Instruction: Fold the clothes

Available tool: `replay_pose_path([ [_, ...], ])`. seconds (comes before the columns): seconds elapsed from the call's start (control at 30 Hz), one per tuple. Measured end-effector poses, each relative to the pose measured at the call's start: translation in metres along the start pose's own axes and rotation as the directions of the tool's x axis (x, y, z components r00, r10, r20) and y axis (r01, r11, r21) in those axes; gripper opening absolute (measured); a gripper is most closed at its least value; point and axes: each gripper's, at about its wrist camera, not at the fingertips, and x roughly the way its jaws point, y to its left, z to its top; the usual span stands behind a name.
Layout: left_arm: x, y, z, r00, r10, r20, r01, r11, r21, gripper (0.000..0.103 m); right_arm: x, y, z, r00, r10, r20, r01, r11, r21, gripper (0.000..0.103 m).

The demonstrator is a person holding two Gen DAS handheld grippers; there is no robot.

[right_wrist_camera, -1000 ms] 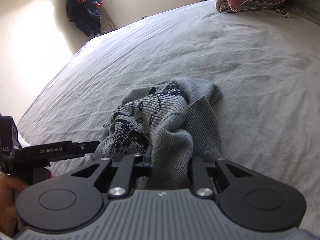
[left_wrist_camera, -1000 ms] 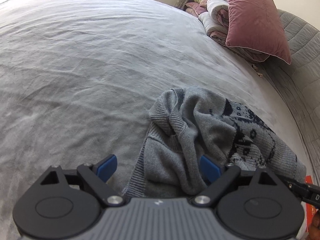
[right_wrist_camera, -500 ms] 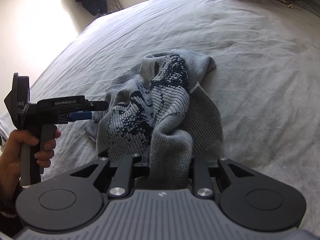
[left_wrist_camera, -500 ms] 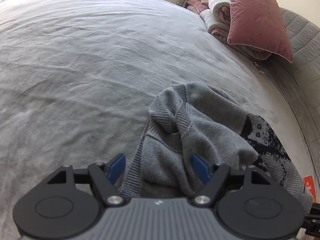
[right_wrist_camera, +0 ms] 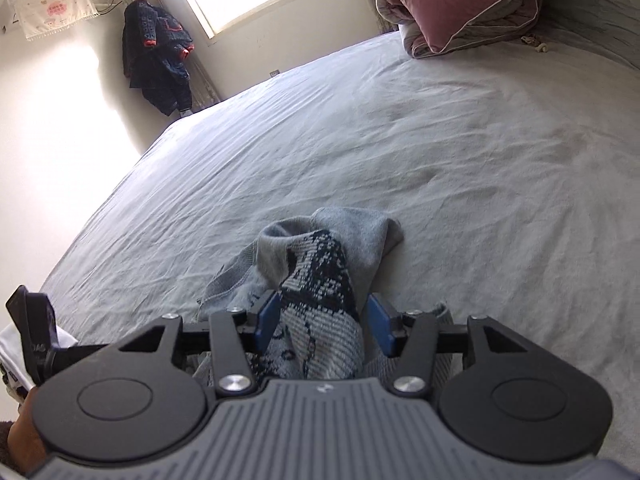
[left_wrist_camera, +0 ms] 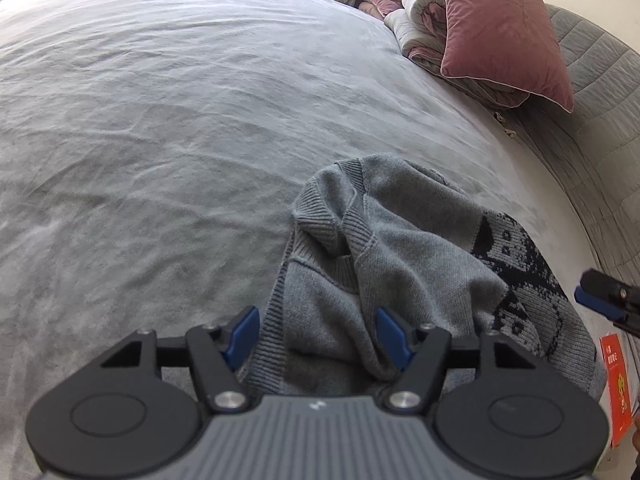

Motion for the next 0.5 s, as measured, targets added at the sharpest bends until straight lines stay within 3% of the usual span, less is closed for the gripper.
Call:
replay_pose_path([
  [0.2, -0.002, 0.007, 0.000, 1.000, -0.019, -0.018, 0.019, 1.000, 0.013, 0.058, 0.036, 0.006, 0.020, 0.999, -0.039, 0.013, 0.039, 0.999, -0.005, 0.053],
  [0.5, 0.006, 0.008, 0.005, 0.998, -0.038, -0.047, 0.040, 0.998, 0.047, 0.051, 0.110, 0.013, 0.034, 0.984, -0.174, -0.047, 0.167, 0.977, -0.130, 0.052],
])
